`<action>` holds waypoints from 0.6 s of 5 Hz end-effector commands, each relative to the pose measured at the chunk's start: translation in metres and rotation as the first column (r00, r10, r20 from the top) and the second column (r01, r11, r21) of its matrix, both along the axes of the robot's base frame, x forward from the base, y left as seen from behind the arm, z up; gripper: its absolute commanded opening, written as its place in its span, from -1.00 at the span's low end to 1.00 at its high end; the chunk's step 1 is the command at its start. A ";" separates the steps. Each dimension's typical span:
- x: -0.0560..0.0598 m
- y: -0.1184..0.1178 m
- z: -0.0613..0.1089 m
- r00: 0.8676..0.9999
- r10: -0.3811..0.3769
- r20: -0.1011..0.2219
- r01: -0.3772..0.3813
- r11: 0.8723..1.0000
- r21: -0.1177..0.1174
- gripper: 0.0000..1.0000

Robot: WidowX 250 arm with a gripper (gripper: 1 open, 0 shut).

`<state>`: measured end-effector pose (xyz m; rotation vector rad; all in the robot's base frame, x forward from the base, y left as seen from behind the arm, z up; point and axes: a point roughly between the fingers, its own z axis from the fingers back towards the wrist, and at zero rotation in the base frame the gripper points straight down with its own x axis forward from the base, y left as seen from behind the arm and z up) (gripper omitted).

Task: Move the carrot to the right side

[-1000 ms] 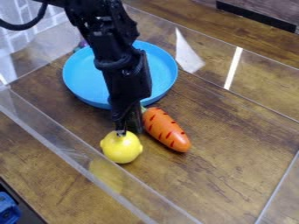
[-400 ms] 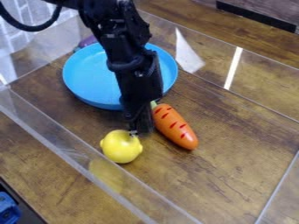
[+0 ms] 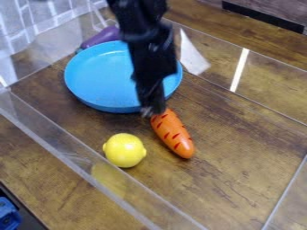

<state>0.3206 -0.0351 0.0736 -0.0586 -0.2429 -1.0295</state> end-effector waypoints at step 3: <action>0.037 -0.003 0.052 0.985 0.150 0.083 -0.154 0.987 0.044 -1.00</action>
